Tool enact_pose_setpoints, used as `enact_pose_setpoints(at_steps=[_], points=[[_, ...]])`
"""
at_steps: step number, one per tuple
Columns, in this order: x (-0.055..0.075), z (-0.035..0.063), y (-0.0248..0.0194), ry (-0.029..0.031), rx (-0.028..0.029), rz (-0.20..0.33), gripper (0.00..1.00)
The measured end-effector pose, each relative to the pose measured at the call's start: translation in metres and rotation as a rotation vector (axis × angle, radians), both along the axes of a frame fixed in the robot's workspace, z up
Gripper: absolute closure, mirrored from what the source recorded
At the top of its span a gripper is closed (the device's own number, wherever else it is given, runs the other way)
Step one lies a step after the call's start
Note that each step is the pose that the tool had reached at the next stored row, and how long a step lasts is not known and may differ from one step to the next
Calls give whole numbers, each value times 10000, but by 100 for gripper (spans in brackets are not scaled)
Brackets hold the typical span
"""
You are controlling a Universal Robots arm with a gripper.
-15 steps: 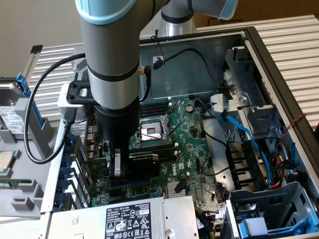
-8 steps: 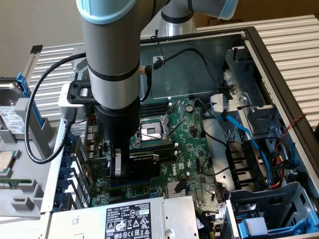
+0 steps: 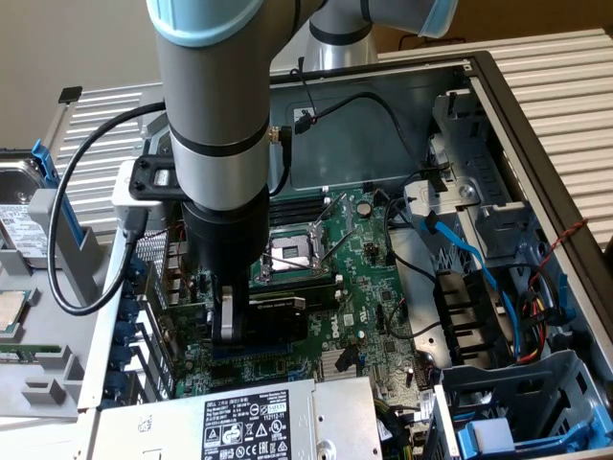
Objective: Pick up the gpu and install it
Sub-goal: 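Insert the gpu into the slot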
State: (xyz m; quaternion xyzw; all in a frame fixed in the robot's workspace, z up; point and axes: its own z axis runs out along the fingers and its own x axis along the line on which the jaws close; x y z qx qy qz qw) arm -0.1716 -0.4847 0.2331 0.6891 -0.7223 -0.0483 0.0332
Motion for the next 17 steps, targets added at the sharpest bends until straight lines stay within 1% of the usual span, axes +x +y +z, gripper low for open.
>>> enact_pose_setpoints(at_steps=[4, 13, 17], points=[[-1, -13, 3, -49, -5, -1, 71], [0, -16, 4, -60, 0, 1, 71], [-1, -16, 4, -79, 0, 17, 71]])
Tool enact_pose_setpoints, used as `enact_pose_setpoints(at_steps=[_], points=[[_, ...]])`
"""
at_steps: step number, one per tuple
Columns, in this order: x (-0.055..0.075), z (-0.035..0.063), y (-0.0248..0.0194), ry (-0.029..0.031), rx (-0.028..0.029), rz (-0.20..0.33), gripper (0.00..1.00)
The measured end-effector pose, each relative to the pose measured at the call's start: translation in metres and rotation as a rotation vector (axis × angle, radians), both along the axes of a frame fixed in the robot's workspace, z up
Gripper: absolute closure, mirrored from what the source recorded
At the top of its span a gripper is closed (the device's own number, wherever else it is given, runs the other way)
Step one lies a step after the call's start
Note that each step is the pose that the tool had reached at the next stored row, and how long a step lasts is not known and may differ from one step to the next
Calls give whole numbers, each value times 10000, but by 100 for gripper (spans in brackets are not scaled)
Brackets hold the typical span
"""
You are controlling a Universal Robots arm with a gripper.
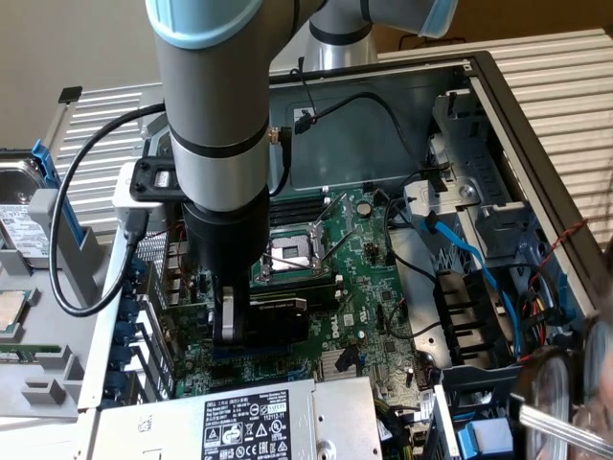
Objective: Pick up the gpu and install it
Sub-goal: 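Insert the gpu into the slot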
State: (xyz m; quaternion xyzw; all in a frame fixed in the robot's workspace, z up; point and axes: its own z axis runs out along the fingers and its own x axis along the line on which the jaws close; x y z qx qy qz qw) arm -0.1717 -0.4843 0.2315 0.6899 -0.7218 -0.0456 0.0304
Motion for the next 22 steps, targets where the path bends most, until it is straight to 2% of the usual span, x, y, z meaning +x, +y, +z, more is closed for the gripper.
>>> enact_pose_setpoints(at_steps=[3, 8, 22], points=[[0, 0, 1, -23, -1, 17, 71], [-2, 1, 1, -111, -1, 125, 71], [-19, -2, 18, -131, 3, 141, 71]])
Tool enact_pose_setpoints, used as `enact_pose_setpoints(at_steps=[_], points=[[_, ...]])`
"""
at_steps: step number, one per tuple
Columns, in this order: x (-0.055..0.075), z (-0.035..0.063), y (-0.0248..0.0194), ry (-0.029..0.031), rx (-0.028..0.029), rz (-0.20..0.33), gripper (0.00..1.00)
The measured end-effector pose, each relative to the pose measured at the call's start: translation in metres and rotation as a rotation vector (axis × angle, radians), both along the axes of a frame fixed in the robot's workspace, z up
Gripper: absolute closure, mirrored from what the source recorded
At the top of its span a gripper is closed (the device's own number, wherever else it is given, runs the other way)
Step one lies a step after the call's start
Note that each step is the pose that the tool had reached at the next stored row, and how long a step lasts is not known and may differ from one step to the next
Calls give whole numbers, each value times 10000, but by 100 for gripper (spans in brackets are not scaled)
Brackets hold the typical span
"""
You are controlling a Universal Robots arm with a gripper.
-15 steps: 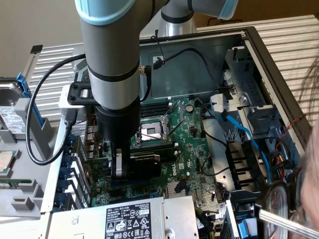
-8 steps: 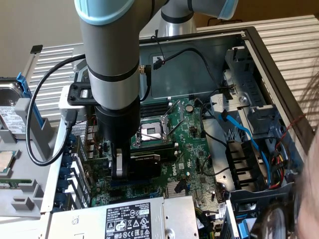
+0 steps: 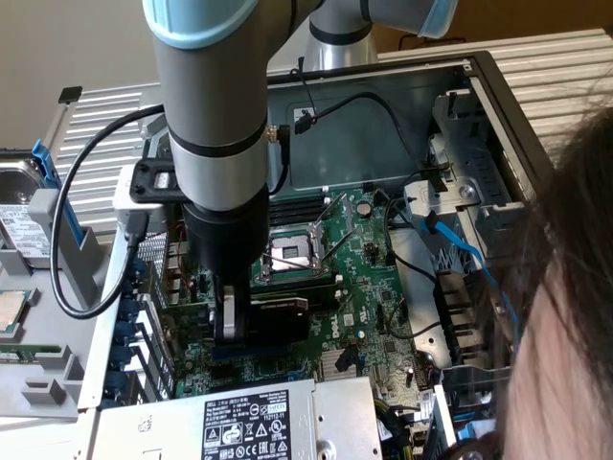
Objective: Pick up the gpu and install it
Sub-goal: 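Insert the gpu into the slot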
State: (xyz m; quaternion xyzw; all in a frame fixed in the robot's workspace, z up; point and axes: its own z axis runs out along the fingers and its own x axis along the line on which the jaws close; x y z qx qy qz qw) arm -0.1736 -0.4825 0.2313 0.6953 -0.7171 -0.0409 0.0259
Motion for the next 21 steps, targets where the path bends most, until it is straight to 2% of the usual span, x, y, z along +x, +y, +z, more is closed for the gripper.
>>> enact_pose_setpoints(at_steps=[4, 7, 14, 15, 21], points=[[-18, 2, 6, -11, -4, 0, 71], [-24, 1, 8, -42, -16, -1, 71], [-38, -16, 19, -242, -93, 3, 71], [-40, -18, 22, -256, -104, 3, 71], [-39, -10, 24, -260, -104, 4, 71]])
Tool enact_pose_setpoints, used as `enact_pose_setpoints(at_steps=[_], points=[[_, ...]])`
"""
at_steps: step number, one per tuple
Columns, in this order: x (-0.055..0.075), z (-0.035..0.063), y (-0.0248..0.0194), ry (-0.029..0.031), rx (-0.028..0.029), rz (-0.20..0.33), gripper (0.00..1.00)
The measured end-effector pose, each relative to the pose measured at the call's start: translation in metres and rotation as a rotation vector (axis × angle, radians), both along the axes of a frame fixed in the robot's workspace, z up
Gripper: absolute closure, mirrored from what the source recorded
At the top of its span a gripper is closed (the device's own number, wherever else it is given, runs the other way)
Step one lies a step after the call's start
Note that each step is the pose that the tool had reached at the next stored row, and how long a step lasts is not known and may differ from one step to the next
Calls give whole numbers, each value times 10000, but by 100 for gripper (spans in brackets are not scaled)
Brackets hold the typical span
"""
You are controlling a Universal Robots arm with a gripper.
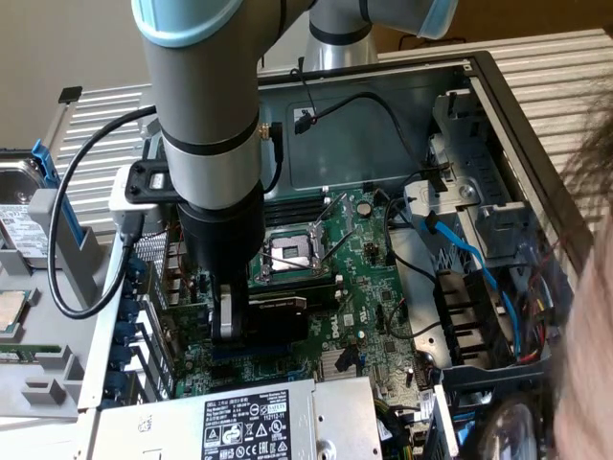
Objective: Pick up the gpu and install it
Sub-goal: 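Insert the gpu into the slot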
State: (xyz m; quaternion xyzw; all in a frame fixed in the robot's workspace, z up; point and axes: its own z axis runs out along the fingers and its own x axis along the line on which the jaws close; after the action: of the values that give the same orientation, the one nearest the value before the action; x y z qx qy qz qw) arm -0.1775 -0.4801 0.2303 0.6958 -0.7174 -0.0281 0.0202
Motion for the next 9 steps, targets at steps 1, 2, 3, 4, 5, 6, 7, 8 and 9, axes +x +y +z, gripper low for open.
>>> enact_pose_setpoints(at_steps=[1, 2, 3, 4, 5, 6, 7, 8, 9], points=[[1, 6, 1, -5, 5, 1, 71], [1, 16, 0, -6, 4, 1, 71], [1, 28, 0, 0, -1, 1, 71], [0, 41, -1, 2, -3, 0, 71], [0, 48, 0, 2, -2, 0, 71], [0, 55, -1, 3, -3, 0, 71], [0, 61, -1, 3, -3, -1, 71], [0, 70, -1, 3, -3, -1, 71], [0, 80, -1, 2, -2, -1, 71]])
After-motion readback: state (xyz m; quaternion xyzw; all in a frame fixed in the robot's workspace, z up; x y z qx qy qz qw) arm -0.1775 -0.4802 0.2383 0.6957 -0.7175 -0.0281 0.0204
